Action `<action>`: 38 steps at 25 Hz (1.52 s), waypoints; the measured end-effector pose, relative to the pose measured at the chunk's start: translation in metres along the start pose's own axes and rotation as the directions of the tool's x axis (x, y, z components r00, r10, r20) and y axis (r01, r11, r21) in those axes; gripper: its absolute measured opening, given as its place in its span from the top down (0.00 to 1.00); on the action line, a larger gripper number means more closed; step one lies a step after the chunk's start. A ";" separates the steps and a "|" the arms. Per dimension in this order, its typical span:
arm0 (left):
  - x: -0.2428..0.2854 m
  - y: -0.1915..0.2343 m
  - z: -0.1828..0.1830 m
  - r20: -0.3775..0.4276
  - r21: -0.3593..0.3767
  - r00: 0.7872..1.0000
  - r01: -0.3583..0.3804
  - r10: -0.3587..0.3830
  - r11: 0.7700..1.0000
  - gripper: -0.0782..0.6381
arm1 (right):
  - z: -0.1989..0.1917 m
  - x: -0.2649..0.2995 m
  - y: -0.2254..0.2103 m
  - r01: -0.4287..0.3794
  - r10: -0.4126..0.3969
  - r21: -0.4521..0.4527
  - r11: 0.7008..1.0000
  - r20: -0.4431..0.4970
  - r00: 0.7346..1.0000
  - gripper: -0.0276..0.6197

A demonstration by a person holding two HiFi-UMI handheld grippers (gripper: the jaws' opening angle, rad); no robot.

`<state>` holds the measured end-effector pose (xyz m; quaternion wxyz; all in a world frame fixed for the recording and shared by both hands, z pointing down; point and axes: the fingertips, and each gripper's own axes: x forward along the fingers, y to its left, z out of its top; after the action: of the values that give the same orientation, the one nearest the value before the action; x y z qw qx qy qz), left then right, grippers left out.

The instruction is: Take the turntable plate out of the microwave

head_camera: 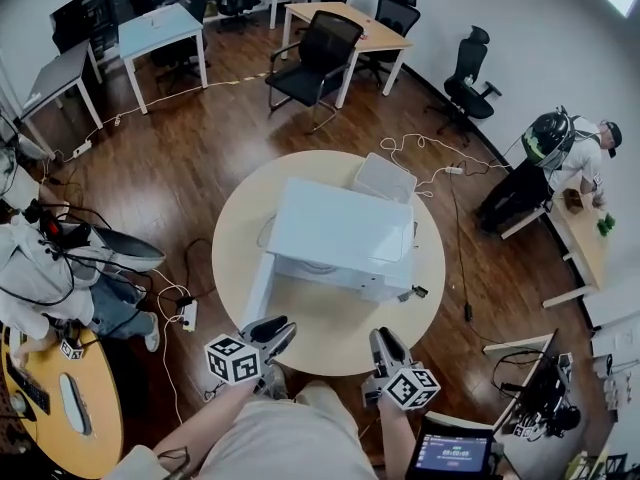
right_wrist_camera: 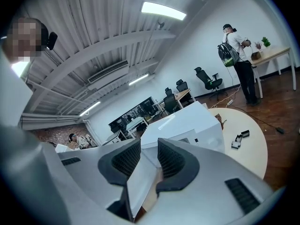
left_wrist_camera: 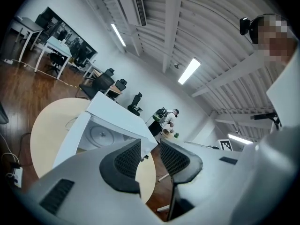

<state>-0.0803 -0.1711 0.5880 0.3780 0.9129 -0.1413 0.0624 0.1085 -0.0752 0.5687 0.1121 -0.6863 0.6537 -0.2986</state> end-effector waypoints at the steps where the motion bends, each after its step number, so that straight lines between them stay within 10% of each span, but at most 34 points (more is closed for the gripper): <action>1: 0.001 0.002 0.000 -0.002 -0.001 1.000 -0.005 0.005 1.000 0.70 | 0.000 0.003 0.001 0.000 0.000 -0.002 1.000 -0.003 1.000 0.79; 38: 0.082 0.002 -0.007 -0.036 -0.025 0.970 -0.240 0.239 0.971 0.70 | 0.001 0.103 -0.085 -0.123 0.113 -0.029 0.992 -0.225 0.968 0.79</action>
<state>-0.0028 -0.1849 0.6120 0.3835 0.8823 -0.2449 0.1204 0.1759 -0.1643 0.6409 0.0407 -0.6107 0.7080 -0.3524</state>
